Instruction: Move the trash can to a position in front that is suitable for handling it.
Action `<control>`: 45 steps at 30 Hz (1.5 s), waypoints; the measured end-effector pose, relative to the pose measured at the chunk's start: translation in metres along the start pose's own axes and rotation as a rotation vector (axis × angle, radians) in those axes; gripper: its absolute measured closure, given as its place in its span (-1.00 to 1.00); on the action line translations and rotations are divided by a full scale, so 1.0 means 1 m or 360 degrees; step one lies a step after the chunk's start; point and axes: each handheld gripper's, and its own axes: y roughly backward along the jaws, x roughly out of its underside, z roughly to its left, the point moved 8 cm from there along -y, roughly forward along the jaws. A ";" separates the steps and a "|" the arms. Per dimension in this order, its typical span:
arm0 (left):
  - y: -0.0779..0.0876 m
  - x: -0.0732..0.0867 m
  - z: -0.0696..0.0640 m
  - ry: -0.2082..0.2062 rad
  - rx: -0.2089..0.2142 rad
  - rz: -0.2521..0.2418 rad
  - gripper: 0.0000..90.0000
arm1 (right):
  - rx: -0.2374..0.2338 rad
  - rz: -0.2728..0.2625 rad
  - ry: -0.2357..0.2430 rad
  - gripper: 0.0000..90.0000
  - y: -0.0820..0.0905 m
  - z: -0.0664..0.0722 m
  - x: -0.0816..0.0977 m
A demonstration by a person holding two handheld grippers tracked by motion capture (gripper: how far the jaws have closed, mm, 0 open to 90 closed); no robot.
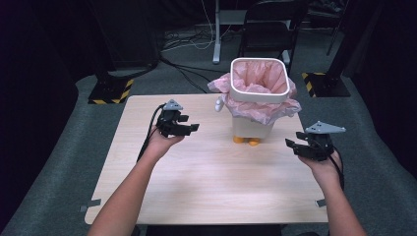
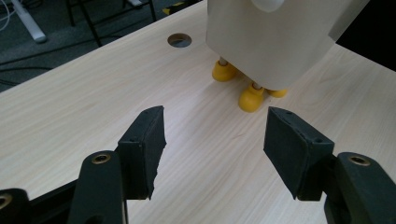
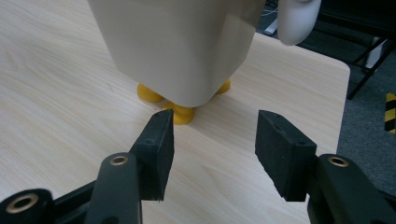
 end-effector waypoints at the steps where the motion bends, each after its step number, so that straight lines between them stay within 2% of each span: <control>1: -0.001 -0.002 -0.001 -0.0018 0.0009 0.0003 -0.14 | 0.0008 -0.0006 0.0001 0.03 0.000 -0.001 -0.001; 4: -0.004 -0.009 -0.005 -0.0020 0.0042 -0.0029 -0.09 | 0.0045 -0.0019 -0.0014 0.03 0.000 -0.005 -0.005; 8: -0.009 -0.015 -0.008 -0.0027 0.0064 -0.0047 -0.07 | 0.0050 -0.0043 -0.0023 0.03 0.001 -0.008 -0.010; 13: -0.015 -0.022 -0.010 0.0052 0.0114 -0.0083 0.01 | 0.0046 -0.0025 0.0003 0.03 -0.003 -0.009 -0.014; 16: -0.017 -0.025 -0.010 0.0077 0.0111 -0.0096 -0.02 | 0.0027 -0.0032 0.0004 0.03 -0.005 -0.010 -0.017; 21: -0.021 -0.029 -0.009 0.0048 0.0072 -0.0078 -0.05 | 0.0023 -0.0029 -0.0002 0.02 -0.009 -0.012 -0.022; 32: -0.029 -0.049 -0.020 0.0009 0.0099 -0.0096 -0.05 | 0.0079 -0.0056 -0.0009 0.04 -0.014 -0.020 -0.035; 34: -0.031 -0.052 -0.022 0.0019 0.0114 -0.0111 -0.06 | 0.0101 -0.0071 -0.0020 0.06 -0.015 -0.023 -0.038; 38: -0.036 -0.055 -0.025 0.0005 0.0119 -0.0089 -0.06 | 0.0121 -0.0090 -0.0036 0.07 -0.015 -0.028 -0.042; 45: -0.041 -0.061 -0.027 -0.0014 0.0112 -0.0074 -0.06 | 0.0128 -0.0073 -0.0049 0.07 -0.019 -0.035 -0.045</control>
